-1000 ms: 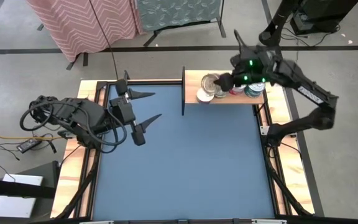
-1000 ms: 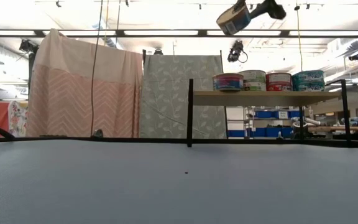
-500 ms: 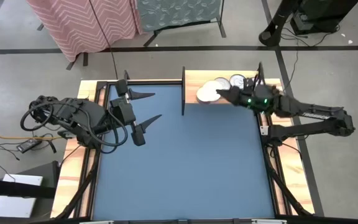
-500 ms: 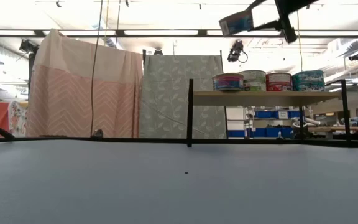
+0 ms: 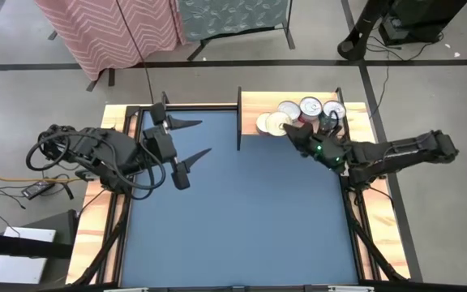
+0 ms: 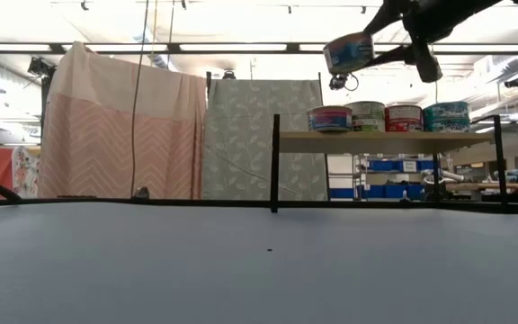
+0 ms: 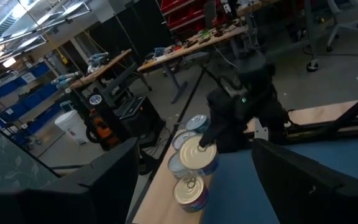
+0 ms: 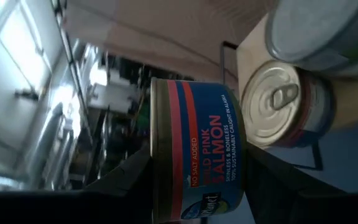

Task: Stack canned seafood by type on shelf
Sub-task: Stack the blue-pink tuna can on top of the blue-pink tuna can on the shelf

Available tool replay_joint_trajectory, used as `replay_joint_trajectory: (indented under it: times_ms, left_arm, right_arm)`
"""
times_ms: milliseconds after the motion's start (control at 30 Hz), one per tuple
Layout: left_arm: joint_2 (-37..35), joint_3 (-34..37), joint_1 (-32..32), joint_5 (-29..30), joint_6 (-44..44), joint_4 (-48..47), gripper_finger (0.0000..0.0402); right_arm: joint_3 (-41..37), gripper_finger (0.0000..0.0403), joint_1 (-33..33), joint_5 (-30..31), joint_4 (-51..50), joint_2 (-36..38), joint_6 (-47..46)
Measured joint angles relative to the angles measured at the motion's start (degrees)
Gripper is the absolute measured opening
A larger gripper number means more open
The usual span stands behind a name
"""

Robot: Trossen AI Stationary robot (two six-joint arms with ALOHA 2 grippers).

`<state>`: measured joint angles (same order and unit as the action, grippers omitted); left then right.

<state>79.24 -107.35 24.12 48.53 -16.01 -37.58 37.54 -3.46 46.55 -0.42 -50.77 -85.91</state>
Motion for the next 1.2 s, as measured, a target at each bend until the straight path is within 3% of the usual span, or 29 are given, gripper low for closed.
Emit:
replay_joint_trajectory:
  times_ms: [200, 500, 767, 1033, 1200]
  left_arm:
    - [0.0, 0.0, 0.0, 0.1, 0.0, 1.0, 0.0312]
    - [0.0, 0.0, 0.0, 0.2, 0.2, 2.5, 0.0312]
    - [0.0, 0.0, 0.0, 0.2, 0.3, 3.6, 0.0312]
    - [0.0, 0.0, 0.0, 0.2, 0.5, 4.7, 0.0312]
    - [0.0, 0.0, 0.0, 0.1, 0.5, 5.6, 0.0312]
  right_arm:
    - [0.0, 0.0201, -3.8, 10.6, 5.4, -7.4, -9.1]
    - [0.0, 0.0201, -5.1, 19.7, 17.7, -19.6, -17.7]
    - [0.1, 0.0201, -5.6, 30.8, 33.3, -27.4, -16.9]
    - [0.1, 0.0201, -5.1, 33.6, 33.2, -28.1, -15.9]
    - [0.1, 0.0201, -4.0, 32.3, 33.0, -28.2, -14.6]
